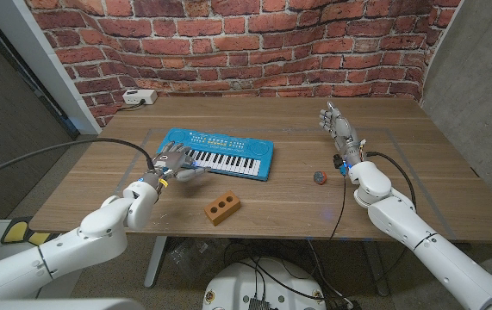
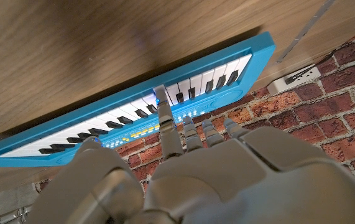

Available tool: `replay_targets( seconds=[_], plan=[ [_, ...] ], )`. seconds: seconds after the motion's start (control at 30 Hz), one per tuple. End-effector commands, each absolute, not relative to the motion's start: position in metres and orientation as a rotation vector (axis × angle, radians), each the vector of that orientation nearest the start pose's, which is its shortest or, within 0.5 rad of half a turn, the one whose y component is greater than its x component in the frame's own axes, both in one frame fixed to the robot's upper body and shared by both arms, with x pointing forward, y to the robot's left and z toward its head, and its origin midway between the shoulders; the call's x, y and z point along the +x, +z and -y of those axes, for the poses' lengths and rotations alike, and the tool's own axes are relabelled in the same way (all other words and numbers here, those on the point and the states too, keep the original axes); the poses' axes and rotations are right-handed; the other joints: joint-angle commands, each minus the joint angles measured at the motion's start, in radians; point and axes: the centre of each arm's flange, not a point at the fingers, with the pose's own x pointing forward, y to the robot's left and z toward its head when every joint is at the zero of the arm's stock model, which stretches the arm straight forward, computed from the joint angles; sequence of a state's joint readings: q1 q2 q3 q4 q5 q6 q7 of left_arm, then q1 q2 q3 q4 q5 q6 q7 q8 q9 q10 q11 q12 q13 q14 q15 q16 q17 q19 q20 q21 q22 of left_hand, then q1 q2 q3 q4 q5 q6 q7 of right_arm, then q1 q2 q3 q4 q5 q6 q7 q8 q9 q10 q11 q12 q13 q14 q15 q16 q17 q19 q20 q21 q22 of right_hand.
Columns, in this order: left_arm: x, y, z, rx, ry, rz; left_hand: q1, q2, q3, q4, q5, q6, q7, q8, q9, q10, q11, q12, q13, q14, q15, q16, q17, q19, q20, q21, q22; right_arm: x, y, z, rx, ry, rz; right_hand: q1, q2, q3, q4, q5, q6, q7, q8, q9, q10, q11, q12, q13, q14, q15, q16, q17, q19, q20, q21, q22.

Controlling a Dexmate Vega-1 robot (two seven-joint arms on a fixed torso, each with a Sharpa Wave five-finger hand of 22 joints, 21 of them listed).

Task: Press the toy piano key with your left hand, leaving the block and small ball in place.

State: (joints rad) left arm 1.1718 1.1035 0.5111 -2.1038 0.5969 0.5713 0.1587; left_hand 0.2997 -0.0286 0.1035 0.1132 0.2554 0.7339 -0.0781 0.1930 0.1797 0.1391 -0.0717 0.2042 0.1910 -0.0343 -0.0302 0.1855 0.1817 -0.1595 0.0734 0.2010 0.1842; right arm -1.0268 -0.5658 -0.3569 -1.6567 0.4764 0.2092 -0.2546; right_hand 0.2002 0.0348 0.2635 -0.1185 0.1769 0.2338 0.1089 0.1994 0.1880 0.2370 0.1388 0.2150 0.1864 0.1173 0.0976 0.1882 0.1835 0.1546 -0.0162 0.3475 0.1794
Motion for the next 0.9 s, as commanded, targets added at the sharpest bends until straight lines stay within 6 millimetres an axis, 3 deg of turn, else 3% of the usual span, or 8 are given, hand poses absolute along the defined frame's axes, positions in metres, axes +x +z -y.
replay_targets(
  seconds=[0.03,0.67,0.73,0.9],
  plan=[
    [0.514,-0.057,-0.294,1.57,0.221,0.432,0.0,0.006,-0.005,0.0,0.006,-0.004,0.005,0.0,0.003,-0.003,0.002,0.003,0.002,0.003,-0.003,0.002,0.002,-0.001,0.008,0.005,0.004,0.59,-0.029,0.256,-0.051,0.094,0.66,-0.002,0.007,-0.004,0.001,0.003,0.009,0.004,-0.001,0.003,0.01,0.0,0.006,0.003,0.004,0.004,0.0,0.004,0.006,-0.001,-0.002,0.001],
    [0.501,-0.044,-0.303,1.455,0.238,0.451,-0.001,0.005,-0.014,0.002,0.006,-0.041,0.027,-0.009,0.004,-0.005,0.008,0.004,0.003,0.006,0.001,0.003,0.003,-0.015,0.014,0.003,0.004,0.585,-0.033,0.257,-0.039,0.086,0.663,-0.002,0.008,-0.005,0.0,0.003,0.009,0.004,-0.001,0.003,0.012,0.001,0.006,0.003,0.004,0.004,0.0,0.004,0.008,-0.001,-0.006,0.002],
    [0.5,-0.044,-0.305,1.433,0.235,0.453,-0.003,0.006,-0.02,0.004,0.005,-0.099,0.03,-0.021,0.005,-0.008,0.008,0.003,0.003,0.005,0.01,0.003,0.004,-0.02,0.017,0.003,0.004,0.584,-0.033,0.257,-0.039,0.086,0.663,-0.002,0.008,-0.005,0.0,0.003,0.01,0.004,-0.001,0.003,0.012,0.001,0.006,0.003,0.004,0.006,0.0,0.004,0.008,-0.001,-0.007,0.002],
    [0.5,-0.04,-0.315,1.288,0.169,0.474,-0.01,0.011,-0.035,0.009,0.004,-0.254,0.032,-0.029,0.008,-0.046,0.037,-0.004,0.006,-0.018,0.044,-0.001,0.006,-0.054,0.035,-0.001,0.005,0.582,-0.035,0.255,-0.042,0.089,0.666,-0.002,0.008,-0.004,0.0,0.003,0.01,0.003,-0.001,0.003,0.013,0.001,0.006,0.003,0.005,0.005,0.0,0.004,0.008,0.0,-0.008,0.002]
  ],
)
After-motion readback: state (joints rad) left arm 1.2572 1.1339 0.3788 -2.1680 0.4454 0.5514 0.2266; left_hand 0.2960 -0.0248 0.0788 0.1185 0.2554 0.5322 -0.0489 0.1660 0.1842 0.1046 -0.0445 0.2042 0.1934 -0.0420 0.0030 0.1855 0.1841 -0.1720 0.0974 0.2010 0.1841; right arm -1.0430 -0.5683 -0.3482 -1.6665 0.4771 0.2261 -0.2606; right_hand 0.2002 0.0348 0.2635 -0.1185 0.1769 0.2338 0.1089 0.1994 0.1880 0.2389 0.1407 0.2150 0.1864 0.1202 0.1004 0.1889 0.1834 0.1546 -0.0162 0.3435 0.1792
